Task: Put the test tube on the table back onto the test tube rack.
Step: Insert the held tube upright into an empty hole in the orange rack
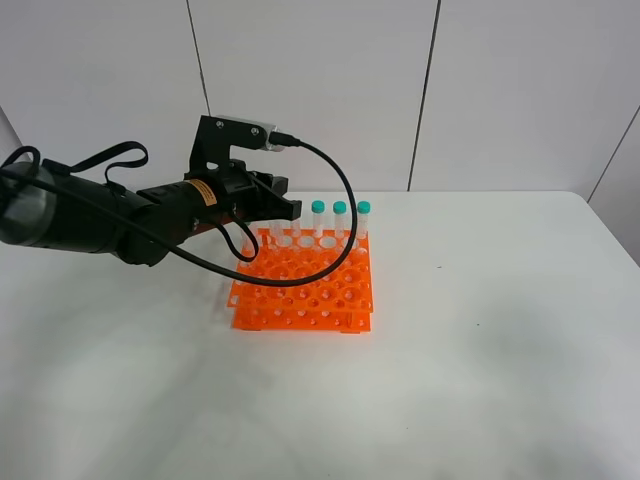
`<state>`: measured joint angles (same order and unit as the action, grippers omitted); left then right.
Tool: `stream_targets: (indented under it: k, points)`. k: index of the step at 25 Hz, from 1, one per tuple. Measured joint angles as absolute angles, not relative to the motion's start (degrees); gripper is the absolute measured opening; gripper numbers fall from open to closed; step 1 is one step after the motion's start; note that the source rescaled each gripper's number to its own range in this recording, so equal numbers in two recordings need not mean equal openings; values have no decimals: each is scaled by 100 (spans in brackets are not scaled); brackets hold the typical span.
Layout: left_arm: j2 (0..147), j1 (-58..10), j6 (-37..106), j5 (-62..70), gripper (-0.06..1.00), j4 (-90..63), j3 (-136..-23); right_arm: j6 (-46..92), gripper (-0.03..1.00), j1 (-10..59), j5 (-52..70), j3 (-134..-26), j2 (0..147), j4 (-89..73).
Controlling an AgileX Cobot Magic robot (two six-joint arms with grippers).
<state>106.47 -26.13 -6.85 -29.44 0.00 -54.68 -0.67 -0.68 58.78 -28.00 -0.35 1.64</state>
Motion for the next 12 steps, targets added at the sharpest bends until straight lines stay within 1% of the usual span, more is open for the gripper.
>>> stream_targets:
  k: [6,12]
  points:
    - [10828,-2595,-681,-2921,0,73,-5578,-67,83,-68,5878,-2800,-35,164]
    - [10971,-2595,-681,-2631,0,78,-5865,-67,83,-68,5878,-2800,-35,162]
